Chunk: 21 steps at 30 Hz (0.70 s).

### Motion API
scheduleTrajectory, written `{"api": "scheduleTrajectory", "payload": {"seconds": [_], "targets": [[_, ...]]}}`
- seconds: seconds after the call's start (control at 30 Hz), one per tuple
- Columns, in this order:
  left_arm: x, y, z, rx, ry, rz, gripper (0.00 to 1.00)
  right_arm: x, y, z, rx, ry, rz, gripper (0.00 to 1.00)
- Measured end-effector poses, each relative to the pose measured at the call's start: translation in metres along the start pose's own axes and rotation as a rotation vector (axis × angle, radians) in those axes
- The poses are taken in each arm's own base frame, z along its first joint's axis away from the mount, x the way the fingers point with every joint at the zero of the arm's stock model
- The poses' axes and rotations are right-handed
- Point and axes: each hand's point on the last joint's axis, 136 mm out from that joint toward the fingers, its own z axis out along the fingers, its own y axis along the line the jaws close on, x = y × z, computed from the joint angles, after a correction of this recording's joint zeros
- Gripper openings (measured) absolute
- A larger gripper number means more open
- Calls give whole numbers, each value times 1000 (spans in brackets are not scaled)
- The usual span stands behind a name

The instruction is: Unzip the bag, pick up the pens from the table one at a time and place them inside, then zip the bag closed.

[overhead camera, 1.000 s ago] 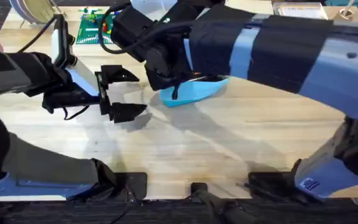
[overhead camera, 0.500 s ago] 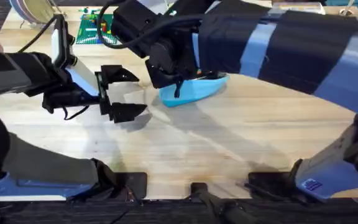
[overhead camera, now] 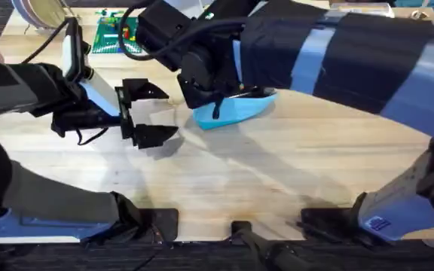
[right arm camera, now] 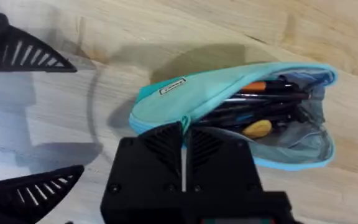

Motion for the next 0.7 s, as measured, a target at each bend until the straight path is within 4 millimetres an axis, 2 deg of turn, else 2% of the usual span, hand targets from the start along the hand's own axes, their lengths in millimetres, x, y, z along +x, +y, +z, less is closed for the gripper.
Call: {"api": "scheduleTrajectory", "payload": {"seconds": [0.43, 0.7], "targets": [[0, 0, 0, 0, 0, 0, 993, 0, 0, 0, 0, 0, -28, 33], [0, 0, 0, 0, 0, 0, 994, -6, 0, -10, -8, -3, -27, 33]]}}
